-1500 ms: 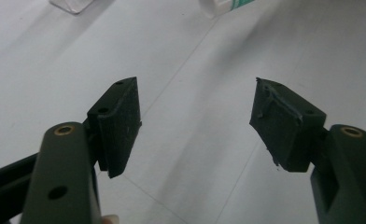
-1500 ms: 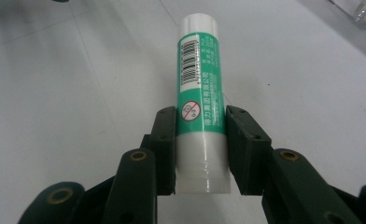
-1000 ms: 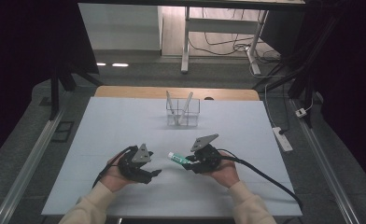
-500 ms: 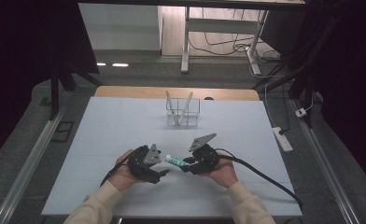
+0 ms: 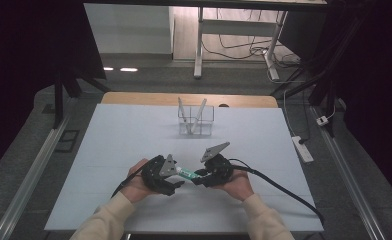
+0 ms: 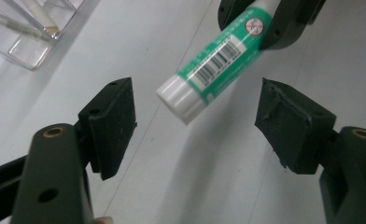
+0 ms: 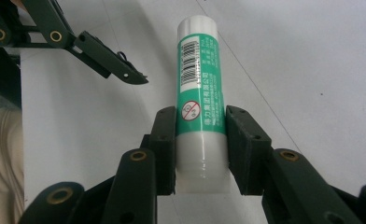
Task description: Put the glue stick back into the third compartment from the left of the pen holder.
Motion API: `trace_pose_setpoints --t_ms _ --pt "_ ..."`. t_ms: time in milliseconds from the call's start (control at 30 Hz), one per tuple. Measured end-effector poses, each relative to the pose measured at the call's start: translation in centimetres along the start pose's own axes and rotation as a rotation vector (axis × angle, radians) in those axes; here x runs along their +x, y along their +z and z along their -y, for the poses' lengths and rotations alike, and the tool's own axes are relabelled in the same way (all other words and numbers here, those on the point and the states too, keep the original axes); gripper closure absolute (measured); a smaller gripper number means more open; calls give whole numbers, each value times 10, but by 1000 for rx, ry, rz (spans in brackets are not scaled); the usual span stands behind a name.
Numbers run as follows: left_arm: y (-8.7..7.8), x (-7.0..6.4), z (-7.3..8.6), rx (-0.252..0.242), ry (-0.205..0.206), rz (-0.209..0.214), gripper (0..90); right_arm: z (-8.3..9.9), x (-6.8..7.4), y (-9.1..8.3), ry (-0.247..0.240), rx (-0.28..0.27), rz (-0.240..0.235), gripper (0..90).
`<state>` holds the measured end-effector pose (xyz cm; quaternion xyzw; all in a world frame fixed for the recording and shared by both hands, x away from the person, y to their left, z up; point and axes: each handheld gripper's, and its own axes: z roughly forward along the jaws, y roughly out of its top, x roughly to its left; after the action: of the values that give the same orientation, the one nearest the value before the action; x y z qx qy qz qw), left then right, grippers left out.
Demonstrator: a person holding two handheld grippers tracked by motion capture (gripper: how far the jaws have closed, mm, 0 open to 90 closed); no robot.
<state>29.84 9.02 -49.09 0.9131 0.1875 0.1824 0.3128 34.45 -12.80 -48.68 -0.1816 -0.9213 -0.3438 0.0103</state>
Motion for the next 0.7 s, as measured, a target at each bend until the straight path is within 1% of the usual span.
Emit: trace_pose_setpoints --t_ms 300,400,533,700 --pt "4 -2 -5 1 39 4 355 -1 0 2 7 6 -19 653" --pt "6 -4 -7 17 72 6 374 -1 0 3 17 1 -24 653" --pt "11 -7 -9 35 105 -4 387 -2 -1 3 27 2 -34 654" --pt "17 -11 -11 62 141 -32 406 -3 -1 2 48 -7 -58 655"
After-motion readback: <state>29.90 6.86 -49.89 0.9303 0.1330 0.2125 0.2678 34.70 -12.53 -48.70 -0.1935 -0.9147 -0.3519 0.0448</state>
